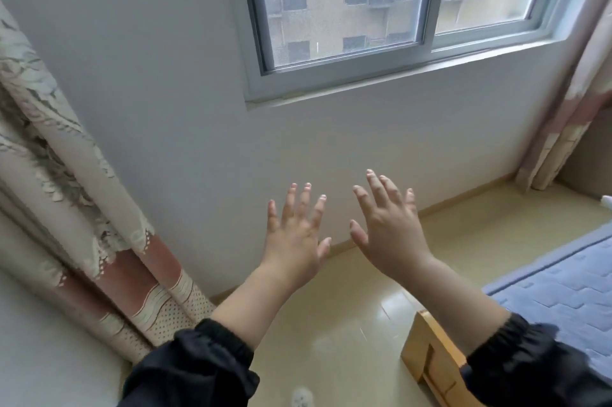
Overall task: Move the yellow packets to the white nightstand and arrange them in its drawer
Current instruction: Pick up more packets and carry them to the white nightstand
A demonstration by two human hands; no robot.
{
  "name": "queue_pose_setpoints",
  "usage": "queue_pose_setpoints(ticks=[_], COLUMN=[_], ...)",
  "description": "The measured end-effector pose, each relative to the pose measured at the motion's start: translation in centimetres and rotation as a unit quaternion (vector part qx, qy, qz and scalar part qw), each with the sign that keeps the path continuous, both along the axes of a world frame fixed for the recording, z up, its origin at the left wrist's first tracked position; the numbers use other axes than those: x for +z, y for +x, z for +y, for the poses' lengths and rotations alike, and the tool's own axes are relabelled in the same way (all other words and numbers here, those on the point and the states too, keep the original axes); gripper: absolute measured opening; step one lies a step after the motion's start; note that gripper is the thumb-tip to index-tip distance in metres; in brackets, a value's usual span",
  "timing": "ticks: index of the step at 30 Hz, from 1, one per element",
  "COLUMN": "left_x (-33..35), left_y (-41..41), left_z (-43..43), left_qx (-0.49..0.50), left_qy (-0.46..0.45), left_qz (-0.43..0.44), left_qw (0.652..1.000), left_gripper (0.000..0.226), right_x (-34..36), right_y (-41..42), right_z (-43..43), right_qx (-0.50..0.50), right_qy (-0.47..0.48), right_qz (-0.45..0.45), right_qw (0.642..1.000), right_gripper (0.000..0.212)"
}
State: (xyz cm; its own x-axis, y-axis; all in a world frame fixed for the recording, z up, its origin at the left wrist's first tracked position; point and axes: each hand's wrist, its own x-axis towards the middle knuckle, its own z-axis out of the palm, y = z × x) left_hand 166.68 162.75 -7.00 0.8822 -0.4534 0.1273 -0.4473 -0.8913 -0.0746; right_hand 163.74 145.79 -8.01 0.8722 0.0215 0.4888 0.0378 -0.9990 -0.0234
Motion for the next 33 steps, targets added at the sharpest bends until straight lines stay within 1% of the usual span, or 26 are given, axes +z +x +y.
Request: queue_pose_setpoints(ticks=[3, 8, 11, 14, 19, 22, 27, 33], left_x=[0.2, 1.3, 1.0, 0.0, -1.5, -1.9, -0.4, -0.2], left_y=[9.6, 23.4, 29.3, 33.9, 41.0, 45.6, 52.4, 59.1], left_z=[-1.2, -6.3, -10.8, -16.5, -27.8, -35.6, -48.2, -62.1], left_qx=[-0.025, -0.111, -0.164, -0.213, -0.280, -0.306, -0.340, -0.371], left_qy=[-0.007, -0.007, 0.001, 0.000, 0.007, 0.008, 0.001, -0.022], left_qz=[0.009, 0.024, 0.032, 0.044, 0.049, 0.043, 0.040, 0.036], left_qw=[1.000, 0.994, 0.986, 0.976, 0.959, 0.951, 0.940, 0.928], left_gripper=[0.072, 0.072, 0.072, 0.071, 0.071, 0.071, 0.071, 0.070], right_x=[0.1, 0.7, 0.2, -0.8, -2.6, -3.2, -2.2, -1.3], right_y=[8.3, 19.1, 23.6, 27.0, 32.2, 36.0, 42.5, 48.6], right_z=[-1.5, -5.2, -7.9, -12.2, -22.6, -29.9, -41.7, -54.0], right_qx=[-0.037, -0.110, -0.157, -0.201, -0.281, -0.320, -0.352, -0.381], right_qy=[-0.010, -0.006, 0.019, 0.031, 0.028, 0.040, 0.046, 0.073], right_qz=[0.006, 0.006, 0.007, 0.016, 0.002, 0.008, 0.019, -0.003], right_qw=[0.999, 0.994, 0.987, 0.979, 0.959, 0.947, 0.935, 0.922], right_gripper=[0.060, 0.061, 0.057, 0.059, 0.057, 0.062, 0.062, 0.059])
